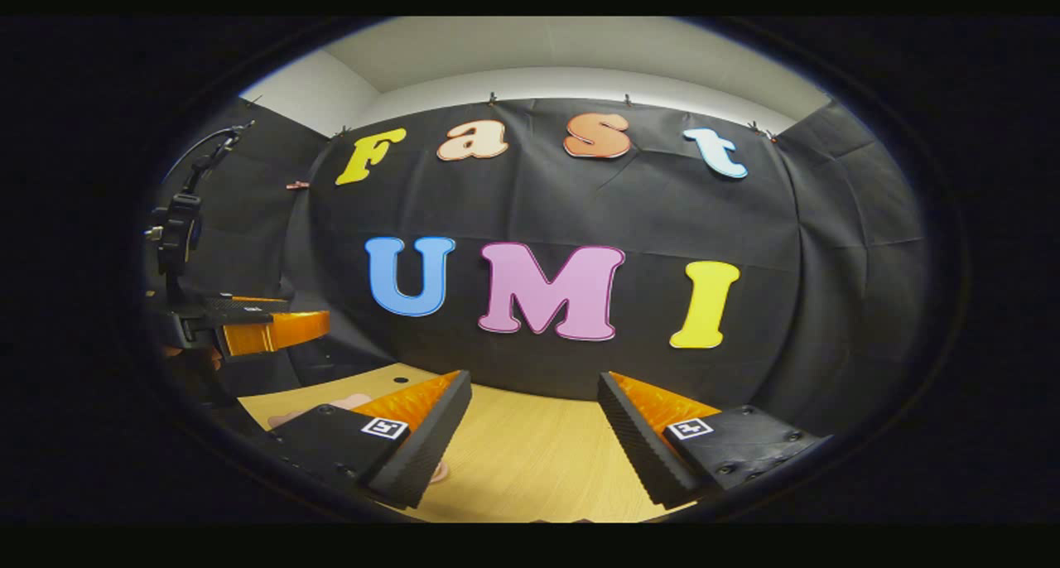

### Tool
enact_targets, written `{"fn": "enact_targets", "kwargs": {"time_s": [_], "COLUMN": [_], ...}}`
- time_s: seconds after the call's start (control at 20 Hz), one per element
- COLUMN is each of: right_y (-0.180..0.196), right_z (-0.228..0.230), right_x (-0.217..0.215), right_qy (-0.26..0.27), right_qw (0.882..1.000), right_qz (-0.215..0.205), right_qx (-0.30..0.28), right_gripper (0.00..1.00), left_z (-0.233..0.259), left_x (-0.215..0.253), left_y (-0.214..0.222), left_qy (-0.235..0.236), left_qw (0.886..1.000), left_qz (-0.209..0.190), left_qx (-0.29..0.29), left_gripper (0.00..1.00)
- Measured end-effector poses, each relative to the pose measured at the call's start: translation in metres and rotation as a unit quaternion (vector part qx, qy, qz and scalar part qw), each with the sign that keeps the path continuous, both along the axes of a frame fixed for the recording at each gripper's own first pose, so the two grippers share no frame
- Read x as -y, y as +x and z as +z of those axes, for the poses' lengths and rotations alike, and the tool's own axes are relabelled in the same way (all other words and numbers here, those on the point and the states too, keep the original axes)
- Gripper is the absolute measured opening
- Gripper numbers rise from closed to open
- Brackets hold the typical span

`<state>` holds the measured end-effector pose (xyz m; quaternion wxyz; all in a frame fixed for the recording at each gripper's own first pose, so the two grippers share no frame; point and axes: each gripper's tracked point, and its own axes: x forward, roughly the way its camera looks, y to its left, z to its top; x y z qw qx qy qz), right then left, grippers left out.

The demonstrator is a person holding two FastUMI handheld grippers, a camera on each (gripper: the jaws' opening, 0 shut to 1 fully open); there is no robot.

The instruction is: First open the suitcase, pack the skin care products into it, and then close the suitcase.

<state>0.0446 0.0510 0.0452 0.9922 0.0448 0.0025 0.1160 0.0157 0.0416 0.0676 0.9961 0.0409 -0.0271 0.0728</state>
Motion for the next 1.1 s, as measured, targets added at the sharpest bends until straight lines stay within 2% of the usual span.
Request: {"fn": "enact_targets", "kwargs": {"time_s": [0.4, 0.75, 0.8, 0.85, 1.05, 1.1], "right_y": [0.000, 0.001, 0.002, 0.002, 0.014, 0.015], "right_z": [-0.005, -0.007, -0.008, -0.010, -0.013, -0.009], "right_x": [0.004, 0.011, 0.013, 0.013, 0.011, 0.010], "right_qy": [-0.005, -0.002, 0.001, 0.005, 0.007, 0.006], "right_qw": [1.000, 1.000, 1.000, 1.000, 1.000, 1.000], "right_qz": [-0.004, -0.008, -0.009, -0.007, 0.007, 0.009], "right_qx": [-0.005, -0.004, -0.004, -0.007, -0.018, -0.015], "right_gripper": [0.97, 0.97, 0.97, 0.97, 0.98, 0.97], "left_z": [0.002, 0.000, 0.002, 0.004, 0.013, 0.016], "left_x": [-0.003, 0.009, 0.012, 0.014, 0.025, 0.026], "left_y": [0.002, 0.007, 0.008, 0.008, 0.002, -0.002], "left_qy": [-0.015, 0.001, 0.009, 0.017, 0.019, 0.019], "left_qw": [1.000, 1.000, 1.000, 1.000, 1.000, 0.999], "left_qz": [-0.001, -0.013, -0.014, -0.014, -0.022, -0.023], "left_qx": [0.005, -0.002, -0.004, -0.002, 0.011, 0.016], "left_gripper": [0.96, 0.96, 0.92, 0.96, 0.92, 0.96]}}
